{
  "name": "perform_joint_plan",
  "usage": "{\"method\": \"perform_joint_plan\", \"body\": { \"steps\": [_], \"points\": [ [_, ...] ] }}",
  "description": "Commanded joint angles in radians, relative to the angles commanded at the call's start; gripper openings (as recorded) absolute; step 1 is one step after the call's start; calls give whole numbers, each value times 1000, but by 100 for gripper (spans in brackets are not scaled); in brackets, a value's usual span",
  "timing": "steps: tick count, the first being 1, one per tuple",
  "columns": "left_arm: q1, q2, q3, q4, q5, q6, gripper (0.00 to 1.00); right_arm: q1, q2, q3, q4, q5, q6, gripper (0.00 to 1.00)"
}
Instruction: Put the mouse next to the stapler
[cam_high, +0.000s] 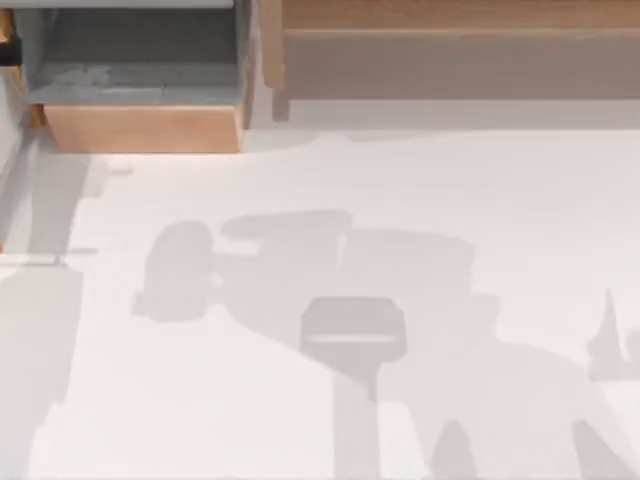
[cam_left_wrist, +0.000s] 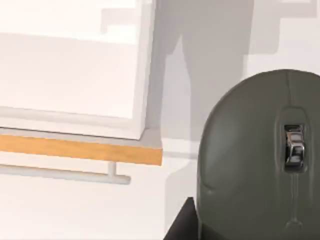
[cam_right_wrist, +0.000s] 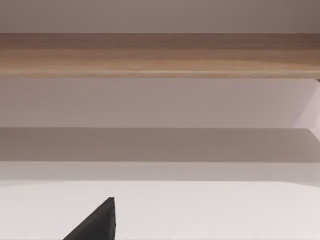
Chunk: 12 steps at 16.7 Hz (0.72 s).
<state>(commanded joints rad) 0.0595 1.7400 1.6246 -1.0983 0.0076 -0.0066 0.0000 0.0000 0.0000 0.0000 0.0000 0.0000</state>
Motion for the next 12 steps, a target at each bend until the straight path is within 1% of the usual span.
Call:
{"method": "perform_joint_plan", "body": {
  "steps": [7, 12],
  "points": [
    [-234, -375, -535, 68, -33, -215, 0, 0, 0, 0, 0, 0, 0, 100],
    [-390, -579, -865, 108, -47, -337, 0, 0, 0, 0, 0, 0, 0, 100]
  ]
}}
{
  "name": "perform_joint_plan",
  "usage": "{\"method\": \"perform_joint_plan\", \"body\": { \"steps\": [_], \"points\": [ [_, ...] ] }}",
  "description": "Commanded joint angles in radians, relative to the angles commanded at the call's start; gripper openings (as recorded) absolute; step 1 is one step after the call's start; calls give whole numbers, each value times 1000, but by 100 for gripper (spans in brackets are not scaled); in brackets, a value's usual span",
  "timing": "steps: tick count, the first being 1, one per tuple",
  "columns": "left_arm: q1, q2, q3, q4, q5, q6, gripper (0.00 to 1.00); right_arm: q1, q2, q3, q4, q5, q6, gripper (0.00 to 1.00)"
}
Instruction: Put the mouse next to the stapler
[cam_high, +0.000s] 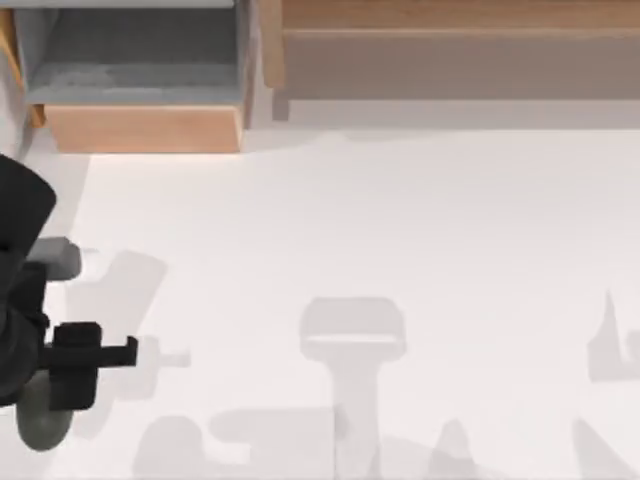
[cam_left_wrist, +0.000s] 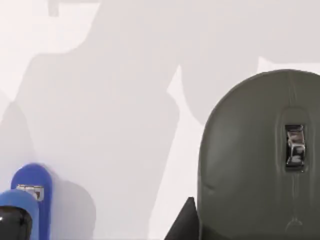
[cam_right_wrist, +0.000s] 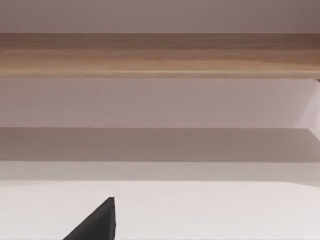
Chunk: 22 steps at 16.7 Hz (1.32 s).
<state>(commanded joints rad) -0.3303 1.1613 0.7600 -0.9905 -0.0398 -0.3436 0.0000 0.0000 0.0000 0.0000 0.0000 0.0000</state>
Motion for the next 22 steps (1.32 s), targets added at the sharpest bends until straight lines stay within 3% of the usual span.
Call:
{"method": "perform_joint_plan", "body": {
  "steps": [7, 22],
  "points": [
    [-134, -150, -263, 29, -9, -93, 0, 0, 0, 0, 0, 0, 0, 100],
    [-137, -164, -266, 46, -11, -94, 0, 0, 0, 0, 0, 0, 0, 100]
  ]
}}
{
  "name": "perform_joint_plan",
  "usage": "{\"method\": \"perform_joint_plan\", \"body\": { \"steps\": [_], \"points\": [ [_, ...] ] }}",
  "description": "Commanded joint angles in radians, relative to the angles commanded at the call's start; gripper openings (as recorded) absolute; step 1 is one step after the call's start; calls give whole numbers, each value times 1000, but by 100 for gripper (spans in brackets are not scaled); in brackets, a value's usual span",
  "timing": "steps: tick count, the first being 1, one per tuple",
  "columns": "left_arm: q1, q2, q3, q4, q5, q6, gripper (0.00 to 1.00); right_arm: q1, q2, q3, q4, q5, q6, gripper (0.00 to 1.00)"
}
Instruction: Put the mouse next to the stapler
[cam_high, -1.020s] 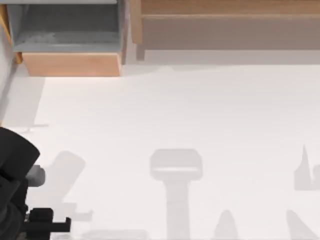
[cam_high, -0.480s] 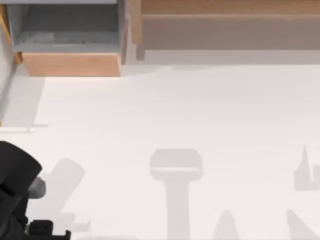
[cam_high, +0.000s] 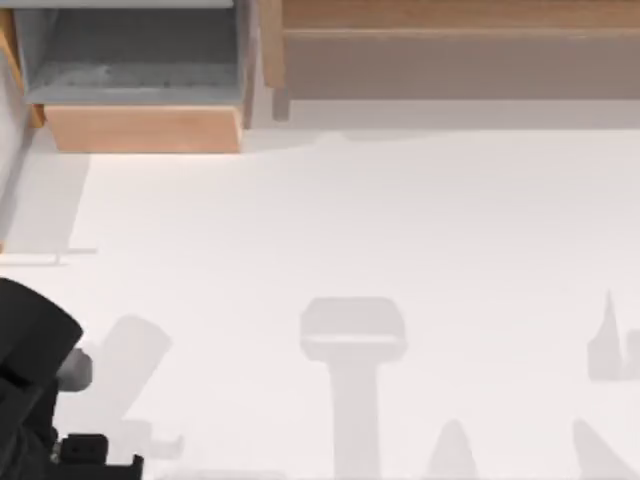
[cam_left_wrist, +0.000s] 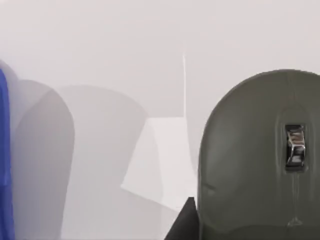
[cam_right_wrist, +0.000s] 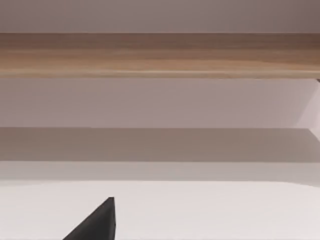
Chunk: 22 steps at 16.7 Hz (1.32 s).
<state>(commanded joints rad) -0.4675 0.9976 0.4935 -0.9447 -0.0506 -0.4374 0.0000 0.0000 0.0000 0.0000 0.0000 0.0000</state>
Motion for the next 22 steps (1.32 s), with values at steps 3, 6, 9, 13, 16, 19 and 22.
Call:
{"method": "perform_joint_plan", "body": {
  "steps": [3, 6, 9, 13, 16, 19, 22],
  "points": [
    [0, -7, 5, 14, -1, 1, 0, 0, 0, 0, 0, 0, 0, 100],
    [1, -14, 10, 29, -1, 1, 0, 0, 0, 0, 0, 0, 0, 100],
    [1, -18, 13, 43, -2, 2, 0, 0, 0, 0, 0, 0, 0, 100],
    [2, -16, 10, 60, -2, 3, 0, 0, 0, 0, 0, 0, 0, 100],
    [2, -7, -2, 68, -1, 3, 0, 0, 0, 0, 0, 0, 0, 100],
    [3, 12, -24, 70, 0, 4, 0, 0, 0, 0, 0, 0, 0, 100],
    [3, 40, -56, 67, 2, 4, 0, 0, 0, 0, 0, 0, 0, 100]
  ]
}}
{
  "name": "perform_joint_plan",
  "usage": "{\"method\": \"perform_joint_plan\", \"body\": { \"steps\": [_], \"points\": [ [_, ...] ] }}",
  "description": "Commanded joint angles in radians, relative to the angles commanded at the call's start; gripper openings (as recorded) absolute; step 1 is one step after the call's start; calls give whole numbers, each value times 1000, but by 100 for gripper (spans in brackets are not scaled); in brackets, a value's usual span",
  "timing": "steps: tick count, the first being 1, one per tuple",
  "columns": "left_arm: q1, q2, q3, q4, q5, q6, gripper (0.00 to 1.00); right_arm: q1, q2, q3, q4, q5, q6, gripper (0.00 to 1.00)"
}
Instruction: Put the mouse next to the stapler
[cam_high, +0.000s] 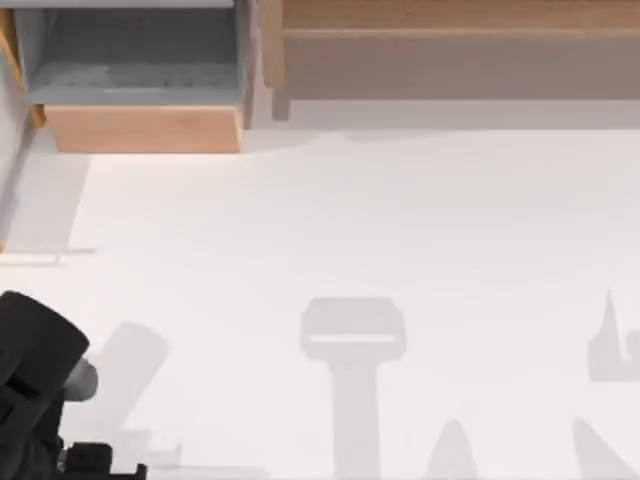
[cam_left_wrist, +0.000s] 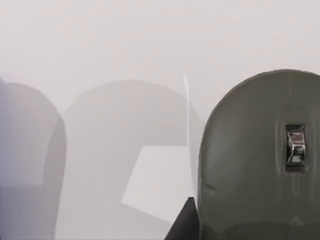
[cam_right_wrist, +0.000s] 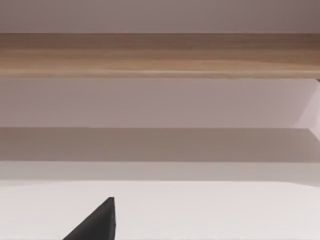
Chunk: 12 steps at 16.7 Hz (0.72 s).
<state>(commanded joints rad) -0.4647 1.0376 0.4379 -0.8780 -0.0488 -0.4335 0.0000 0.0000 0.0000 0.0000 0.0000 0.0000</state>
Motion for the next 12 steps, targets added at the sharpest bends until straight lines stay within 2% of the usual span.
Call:
{"method": "perform_joint_plan", "body": {
  "steps": [5, 12],
  "points": [
    [0, 1, -1, 0, 0, 0, 0, 0, 0, 0, 0, 0, 0, 100],
    [0, 1, -1, 0, 0, 0, 53, 0, 0, 0, 0, 0, 0, 100]
  ]
}}
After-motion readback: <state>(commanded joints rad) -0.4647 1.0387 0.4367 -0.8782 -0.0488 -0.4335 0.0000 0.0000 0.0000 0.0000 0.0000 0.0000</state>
